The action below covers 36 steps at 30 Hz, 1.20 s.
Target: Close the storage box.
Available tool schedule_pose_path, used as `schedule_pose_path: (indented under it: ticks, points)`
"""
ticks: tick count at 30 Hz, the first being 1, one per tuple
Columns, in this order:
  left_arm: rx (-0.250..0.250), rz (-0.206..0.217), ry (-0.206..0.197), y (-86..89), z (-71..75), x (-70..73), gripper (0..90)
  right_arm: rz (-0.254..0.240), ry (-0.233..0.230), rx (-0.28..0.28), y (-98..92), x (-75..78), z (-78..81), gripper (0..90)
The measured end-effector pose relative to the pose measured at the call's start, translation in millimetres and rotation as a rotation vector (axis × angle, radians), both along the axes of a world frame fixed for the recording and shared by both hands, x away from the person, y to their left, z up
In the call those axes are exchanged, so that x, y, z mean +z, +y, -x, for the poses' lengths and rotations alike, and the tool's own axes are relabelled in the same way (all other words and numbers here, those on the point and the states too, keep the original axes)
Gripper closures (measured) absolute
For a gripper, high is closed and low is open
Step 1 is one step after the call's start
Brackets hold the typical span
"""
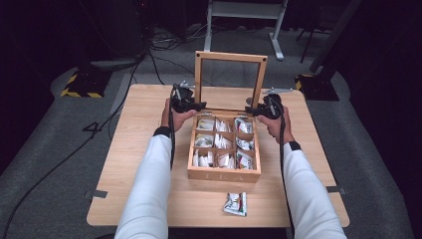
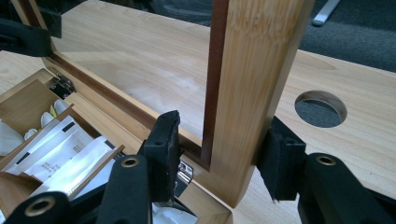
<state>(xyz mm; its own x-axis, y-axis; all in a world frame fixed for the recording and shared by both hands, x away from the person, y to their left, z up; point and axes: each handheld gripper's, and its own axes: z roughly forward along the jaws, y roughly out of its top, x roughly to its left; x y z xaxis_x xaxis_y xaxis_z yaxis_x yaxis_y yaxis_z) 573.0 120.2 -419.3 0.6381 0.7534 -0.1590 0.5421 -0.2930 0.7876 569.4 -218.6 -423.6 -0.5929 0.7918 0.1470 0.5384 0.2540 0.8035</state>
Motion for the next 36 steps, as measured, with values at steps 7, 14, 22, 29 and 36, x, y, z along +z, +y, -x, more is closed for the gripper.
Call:
schedule_pose_path:
  ticks: [7, 14, 22, 29, 36]
  points:
    - [0.002, 0.003, -0.029, 3.0, 4.2, 7.0, 56.3, 0.010, -0.003, 0.004, -0.3, 3.0, 1.7, 54.5]
    - [0.000, -0.010, -0.049, 3.7, 14.4, 13.6, 57.8, 0.006, -0.026, 0.005, -1.6, 8.5, 9.2, 54.7]
    - [-0.020, -0.001, -0.074, 9.5, 29.5, 25.2, 58.3, -0.018, -0.058, 0.014, -9.2, 16.6, 22.3, 56.4]
    - [-0.032, -0.043, -0.101, 7.4, 43.7, 35.5, 56.1, -0.014, -0.074, 0.017, -13.2, 24.7, 36.4, 57.7]
    - [-0.024, -0.055, -0.156, 6.0, 57.1, 44.1, 55.4, -0.015, -0.100, 0.015, -14.5, 32.2, 48.5, 59.0]
